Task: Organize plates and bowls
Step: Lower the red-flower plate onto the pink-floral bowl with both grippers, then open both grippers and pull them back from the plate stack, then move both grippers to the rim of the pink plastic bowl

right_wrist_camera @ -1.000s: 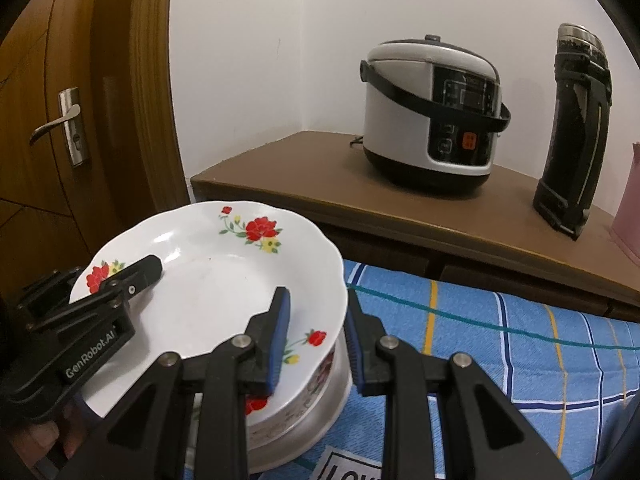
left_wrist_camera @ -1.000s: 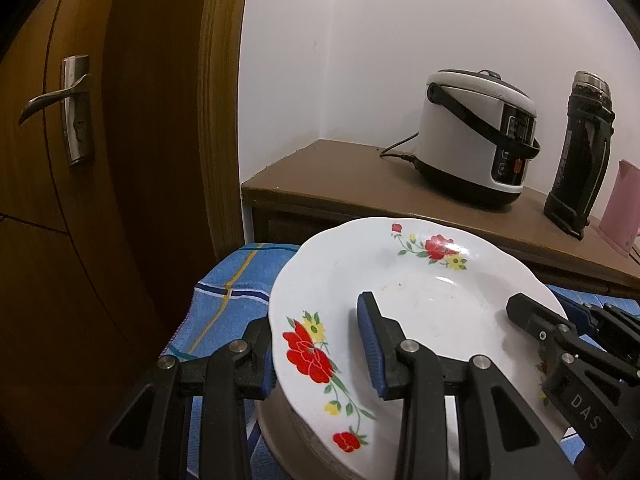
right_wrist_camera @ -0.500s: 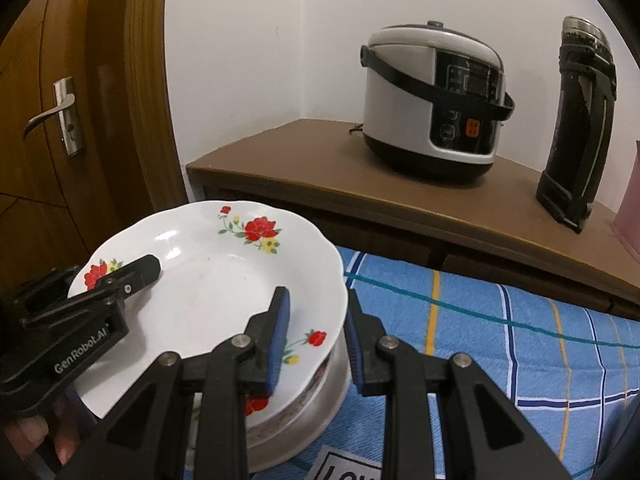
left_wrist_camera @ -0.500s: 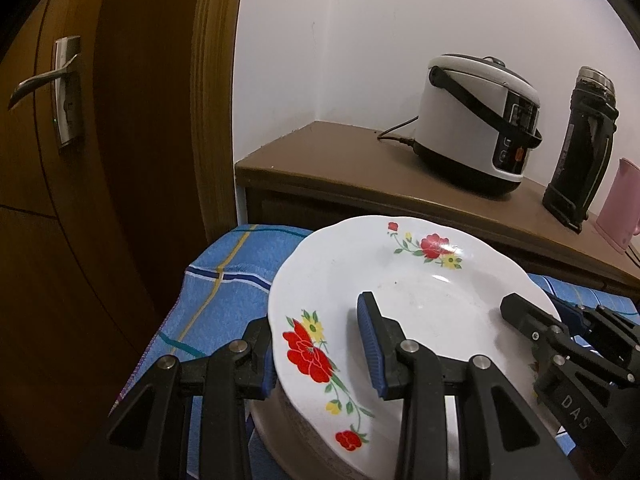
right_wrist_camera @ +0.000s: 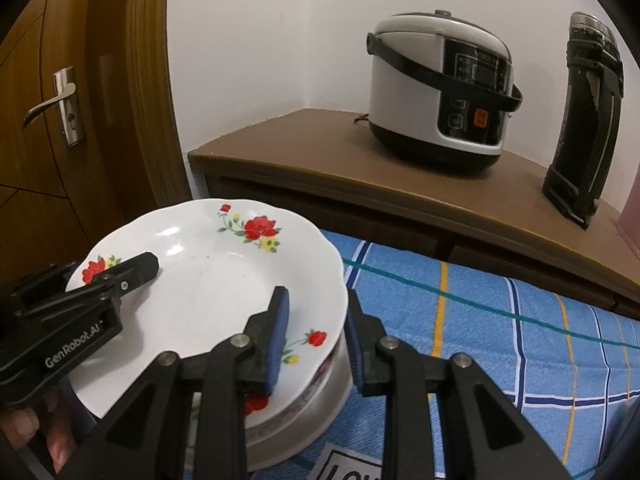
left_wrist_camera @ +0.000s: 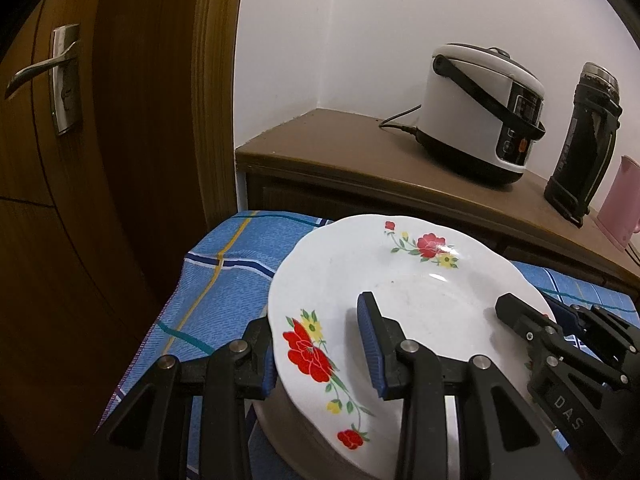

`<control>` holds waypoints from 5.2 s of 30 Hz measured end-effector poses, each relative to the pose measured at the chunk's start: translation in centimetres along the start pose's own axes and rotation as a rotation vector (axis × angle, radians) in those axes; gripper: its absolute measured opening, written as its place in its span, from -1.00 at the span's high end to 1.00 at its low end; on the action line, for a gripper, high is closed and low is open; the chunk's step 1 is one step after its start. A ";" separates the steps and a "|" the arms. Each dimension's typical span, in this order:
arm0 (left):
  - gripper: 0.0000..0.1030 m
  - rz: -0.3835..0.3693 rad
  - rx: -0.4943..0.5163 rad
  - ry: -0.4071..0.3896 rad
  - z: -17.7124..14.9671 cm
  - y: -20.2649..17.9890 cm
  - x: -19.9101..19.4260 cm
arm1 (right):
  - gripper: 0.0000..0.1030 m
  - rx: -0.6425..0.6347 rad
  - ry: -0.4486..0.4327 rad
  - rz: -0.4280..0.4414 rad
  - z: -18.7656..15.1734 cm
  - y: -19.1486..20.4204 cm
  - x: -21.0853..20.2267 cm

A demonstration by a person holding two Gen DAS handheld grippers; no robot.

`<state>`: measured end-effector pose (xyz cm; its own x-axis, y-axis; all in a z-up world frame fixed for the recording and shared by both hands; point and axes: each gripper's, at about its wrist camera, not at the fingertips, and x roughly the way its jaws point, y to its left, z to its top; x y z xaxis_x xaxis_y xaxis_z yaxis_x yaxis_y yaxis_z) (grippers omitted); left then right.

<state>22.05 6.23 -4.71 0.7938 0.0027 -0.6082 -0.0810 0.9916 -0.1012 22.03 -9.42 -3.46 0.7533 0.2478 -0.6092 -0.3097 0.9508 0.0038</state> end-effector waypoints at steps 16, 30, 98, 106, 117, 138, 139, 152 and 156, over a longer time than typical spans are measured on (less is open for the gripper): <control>0.28 -0.048 0.030 0.065 -0.3 -0.4 0.9 | 0.47 0.000 0.013 -0.023 -0.3 -0.6 0.2; 0.28 -0.070 0.036 0.096 -0.6 -0.7 1.2 | 0.44 -0.023 0.040 -0.044 -0.1 -0.4 0.5; -0.73 0.039 0.127 0.132 -1.7 -2.1 0.9 | -0.41 0.007 -0.222 -0.068 -1.7 -1.4 -4.6; -0.73 0.070 0.022 0.040 -3.2 0.6 -3.2 | -0.41 -0.010 -0.180 -0.055 -2.8 -0.5 -10.3; -0.73 -0.035 0.080 -0.051 -5.2 -4.7 -10.5 | -0.37 0.029 -0.194 -0.039 -7.4 -5.2 -19.9; -0.73 -0.469 0.375 0.114 -11.3 -25.7 -13.9 | 0.22 0.306 -0.045 -0.210 -18.5 -20.3 -25.6; -0.73 -0.472 0.378 0.118 -11.5 -26.0 -13.8 | 0.27 0.304 -0.042 -0.206 -18.6 -20.3 -25.5; -0.34 -0.496 0.416 0.155 -13.1 -27.4 -13.4 | 0.45 0.314 -0.024 -0.149 -19.2 -20.6 -24.9; -0.18 -0.512 0.407 0.161 -13.2 -27.6 -13.4 | 0.64 0.315 -0.003 -0.123 -19.4 -20.4 -24.0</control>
<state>5.74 -22.84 -4.16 0.5688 -0.4691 -0.6756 0.5407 0.8322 -0.1226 -1.03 -38.35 -4.31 0.7754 0.1282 -0.6183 -0.0226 0.9842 0.1756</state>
